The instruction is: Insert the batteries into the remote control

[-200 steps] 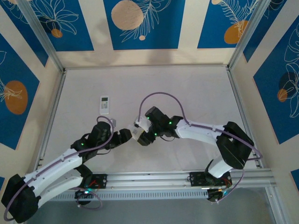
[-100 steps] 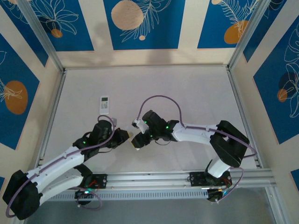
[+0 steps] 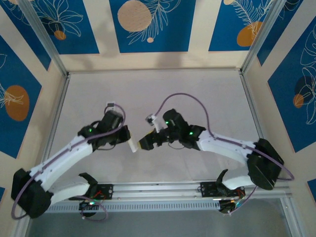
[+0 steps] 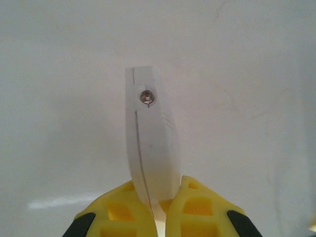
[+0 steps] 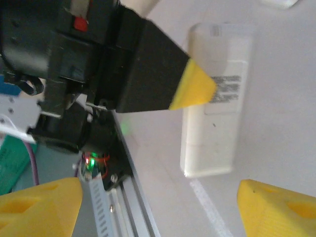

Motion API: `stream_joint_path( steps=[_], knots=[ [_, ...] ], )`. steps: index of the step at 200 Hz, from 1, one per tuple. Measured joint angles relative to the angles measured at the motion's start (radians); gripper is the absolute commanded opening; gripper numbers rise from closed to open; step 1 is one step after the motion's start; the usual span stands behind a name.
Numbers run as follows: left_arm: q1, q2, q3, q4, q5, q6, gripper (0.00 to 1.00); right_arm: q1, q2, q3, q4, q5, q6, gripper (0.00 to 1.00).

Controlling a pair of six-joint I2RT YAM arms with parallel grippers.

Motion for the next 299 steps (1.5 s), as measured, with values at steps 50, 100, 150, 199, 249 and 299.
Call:
stream_joint_path(
  steps=[50, 100, 150, 199, 249, 299],
  knots=[
    [0.043, 0.539, 0.661, -0.317, -0.13, 0.319, 0.0, -0.136, -0.049, -0.054, -0.166, 0.066, 0.12, 0.81],
    [0.091, 0.959, 1.059, -0.515, -0.297, 0.402, 0.0, -0.106, -0.082, -0.029, -0.395, 0.129, 0.132, 0.81],
    [0.166, 1.268, 1.371, -0.678, -0.357, 0.381, 0.0, -0.098, -0.248, -0.043, -0.472, 0.166, 0.143, 0.82],
    [0.175, 1.363, 1.501, -0.719, -0.339, 0.343, 0.21, -0.105, -0.286, -0.06, -0.51, 0.182, 0.143, 0.82],
    [0.188, 1.392, 1.504, -0.627, -0.277, 0.319, 0.38, -0.115, -0.341, -0.06, -0.554, 0.206, 0.154, 0.83],
    [0.191, 1.231, 1.257, -0.412, -0.051, 0.357, 0.7, -0.262, -0.487, -0.1, -0.608, 0.359, 0.134, 0.99]
  ],
)
